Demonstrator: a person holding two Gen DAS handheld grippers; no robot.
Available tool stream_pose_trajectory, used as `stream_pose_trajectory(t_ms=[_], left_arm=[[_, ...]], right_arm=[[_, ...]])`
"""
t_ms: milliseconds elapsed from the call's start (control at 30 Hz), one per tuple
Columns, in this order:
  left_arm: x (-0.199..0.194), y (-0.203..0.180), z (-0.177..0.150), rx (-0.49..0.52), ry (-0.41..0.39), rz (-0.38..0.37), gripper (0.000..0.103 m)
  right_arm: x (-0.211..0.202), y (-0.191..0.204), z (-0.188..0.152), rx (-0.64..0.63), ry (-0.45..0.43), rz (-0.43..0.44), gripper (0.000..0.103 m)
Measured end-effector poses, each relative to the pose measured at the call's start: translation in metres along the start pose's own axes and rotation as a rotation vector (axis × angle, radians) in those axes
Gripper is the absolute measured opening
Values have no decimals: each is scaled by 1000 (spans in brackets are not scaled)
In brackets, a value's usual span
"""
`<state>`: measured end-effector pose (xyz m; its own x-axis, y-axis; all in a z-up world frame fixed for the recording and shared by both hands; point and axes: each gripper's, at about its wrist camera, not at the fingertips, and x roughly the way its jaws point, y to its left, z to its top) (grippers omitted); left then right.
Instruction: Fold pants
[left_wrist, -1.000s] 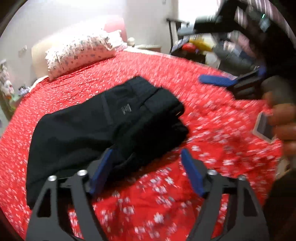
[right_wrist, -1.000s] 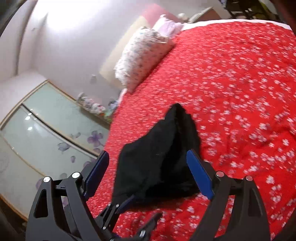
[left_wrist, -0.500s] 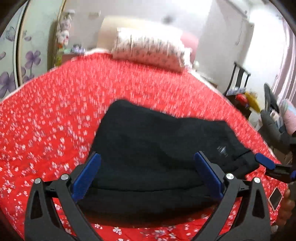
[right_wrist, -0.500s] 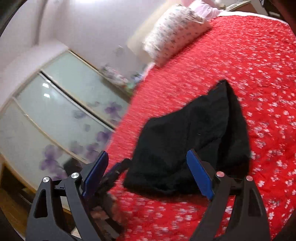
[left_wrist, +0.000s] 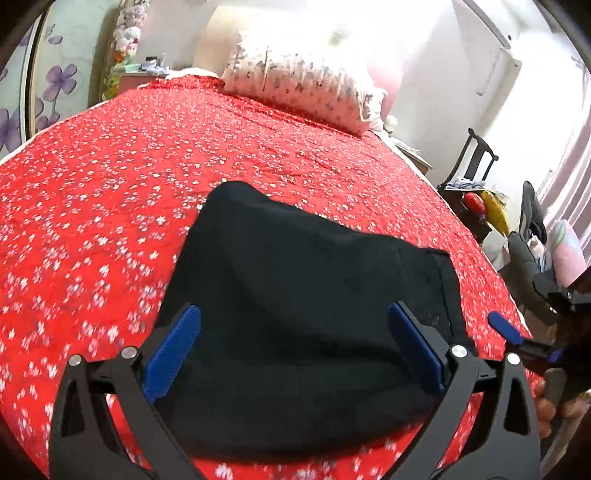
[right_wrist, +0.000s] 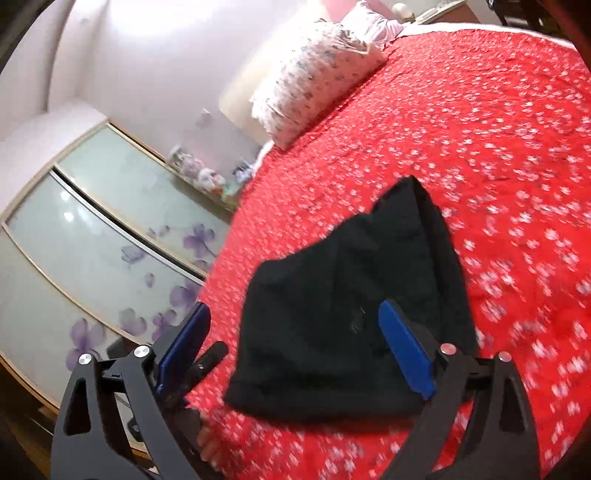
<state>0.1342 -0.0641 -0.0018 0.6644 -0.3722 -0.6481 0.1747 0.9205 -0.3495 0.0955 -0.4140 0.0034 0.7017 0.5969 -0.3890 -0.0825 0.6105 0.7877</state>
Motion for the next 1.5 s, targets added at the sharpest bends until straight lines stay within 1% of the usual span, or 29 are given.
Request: stream_pose_trajectory(t_ms=[33, 67, 100, 133, 200, 267, 333, 367, 433, 500, 600, 633, 700, 767, 800, 833, 900, 1000, 1033, 1067, 1100, 1133, 1167, 1200, 1233, 1267, 1333, 1400, 1500], left_arm=[[9, 0, 5, -6, 31, 14, 101], [20, 0, 8, -9, 69, 34, 101], [32, 1, 9, -10, 112, 51, 101], [44, 3, 9, -13, 158, 63, 101], [65, 14, 4, -24, 238, 70, 101], [63, 18, 3, -19, 211, 55, 101], [58, 16, 5, -3, 210, 67, 101], [52, 15, 6, 7, 197, 83, 101], [40, 14, 4, 28, 166, 105, 101], [25, 10, 0, 75, 115, 148, 101], [11, 2, -8, 168, 44, 246, 101], [9, -1, -11, 197, 34, 269, 101], [6, -5, -19, 253, 29, 312, 101], [10, -5, -25, 279, 49, 329, 101], [15, -2, -25, 280, 67, 333, 101], [20, 0, -28, 271, 87, 327, 101], [25, 9, -25, 216, 109, 292, 101], [30, 30, -21, 78, 165, 195, 101], [32, 36, -21, 47, 175, 174, 101], [32, 40, -21, 22, 180, 155, 101], [32, 39, -22, 24, 179, 152, 101], [31, 37, -24, 37, 174, 161, 101], [29, 33, -25, 62, 161, 180, 101], [28, 31, -26, 78, 151, 193, 101], [28, 27, -27, 95, 141, 208, 101], [28, 23, -28, 117, 132, 227, 101], [28, 19, -27, 135, 125, 244, 101], [28, 16, -27, 147, 119, 257, 101], [27, 11, -27, 173, 105, 283, 101]], right_arm=[[8, -6, 2, 28, 22, -3, 95], [16, -15, 4, 60, 48, -31, 95], [25, -26, 4, 97, 74, -97, 95], [29, -34, 1, 118, 79, -116, 94], [27, -45, 5, 152, 59, -80, 94], [24, -46, 6, 163, 61, -73, 94], [18, -41, 5, 137, 62, -93, 94], [17, -38, 5, 132, 66, -93, 94], [13, -28, 5, 110, 98, -34, 95], [5, -19, 0, 69, 132, 10, 95], [2, 4, -4, -76, 177, -33, 95], [2, 14, -10, -138, 198, -57, 95], [4, 21, -18, -198, 238, -87, 95], [13, 15, -28, -197, 302, -148, 95], [19, 8, -30, -182, 326, -168, 95], [26, -2, -33, -153, 341, -168, 95], [28, -6, -34, -154, 329, -158, 95], [28, 7, -33, -212, 330, -180, 95], [23, 13, -29, -232, 307, -161, 95], [14, 18, -23, -245, 248, -139, 95], [7, 19, -17, -243, 202, -130, 95], [-5, 13, -8, -219, 135, -127, 95], [-12, 7, -2, -192, 94, -143, 95], [-15, -1, 5, -167, 61, -179, 95], [-19, -13, 12, -145, 34, -255, 95], [-19, -20, 16, -134, 25, -309, 95], [-15, -36, 20, -105, 34, -363, 95], [-12, -53, 20, -61, 66, -379, 95], [-4, -58, 17, -48, 84, -409, 95]])
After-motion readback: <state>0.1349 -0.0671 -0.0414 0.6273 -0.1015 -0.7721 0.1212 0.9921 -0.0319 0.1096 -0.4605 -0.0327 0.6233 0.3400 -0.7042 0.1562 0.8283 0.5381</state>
